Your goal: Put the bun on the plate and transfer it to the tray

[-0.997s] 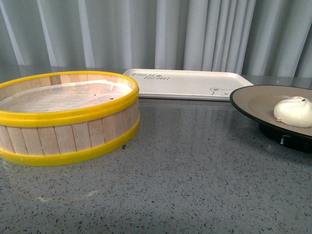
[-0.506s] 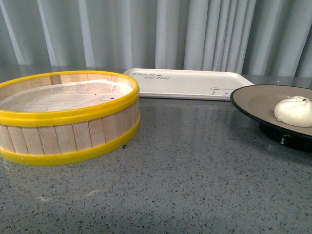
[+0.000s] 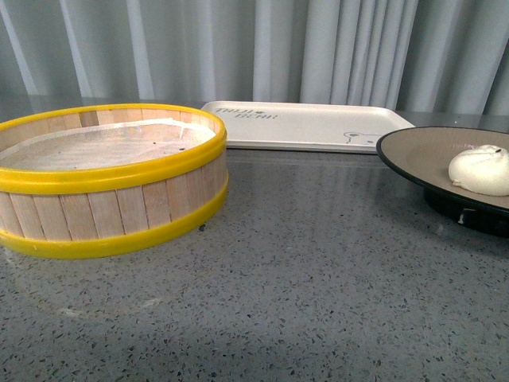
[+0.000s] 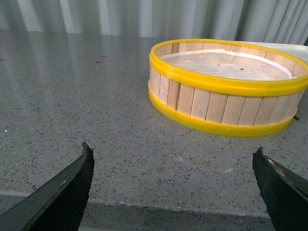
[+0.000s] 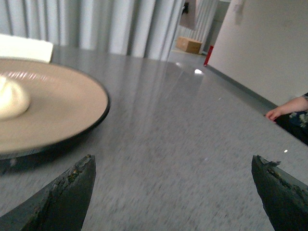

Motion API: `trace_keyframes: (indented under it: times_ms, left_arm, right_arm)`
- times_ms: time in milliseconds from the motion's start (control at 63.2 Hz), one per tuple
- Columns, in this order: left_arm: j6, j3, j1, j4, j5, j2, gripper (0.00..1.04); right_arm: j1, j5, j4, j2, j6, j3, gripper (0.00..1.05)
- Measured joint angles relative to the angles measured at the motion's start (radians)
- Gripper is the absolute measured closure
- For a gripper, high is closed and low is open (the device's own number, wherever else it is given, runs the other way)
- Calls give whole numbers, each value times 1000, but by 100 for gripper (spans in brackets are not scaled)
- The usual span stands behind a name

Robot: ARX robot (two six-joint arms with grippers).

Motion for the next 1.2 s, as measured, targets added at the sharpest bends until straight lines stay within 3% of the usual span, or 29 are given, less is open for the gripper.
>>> trace_keyframes:
  times_ms: [63, 174, 253, 364, 459, 664, 1076, 1202]
  left_arm:
    - [0, 0, 0, 0, 0, 0, 7]
    - [0, 0, 0, 0, -1, 0, 7]
    - [0, 0, 0, 0, 0, 0, 7]
    - [0, 0, 0, 0, 0, 0, 7]
    - [0, 0, 0, 0, 0, 0, 7]
    - [0, 0, 0, 0, 0, 0, 7]
    - [0, 0, 0, 0, 0, 0, 7]
    - [0, 0, 0, 0, 0, 0, 7]
  right_arm:
    - [-75, -78, 68, 85, 13, 44, 8]
    - [-283, -301, 139, 306, 153, 179, 8]
    - [-435, -469, 105, 498, 366, 304, 8]
    - [-529, -646, 42, 740, 706, 459, 8]
    - [-497, -790, -8, 868, 1009, 542, 8]
    - [-375, -885, -26, 934, 1262, 558, 8]
    - [-268, -940, -36, 1015, 1366, 570, 8]
    - [-238, -924, -45, 1004, 1372, 569, 24]
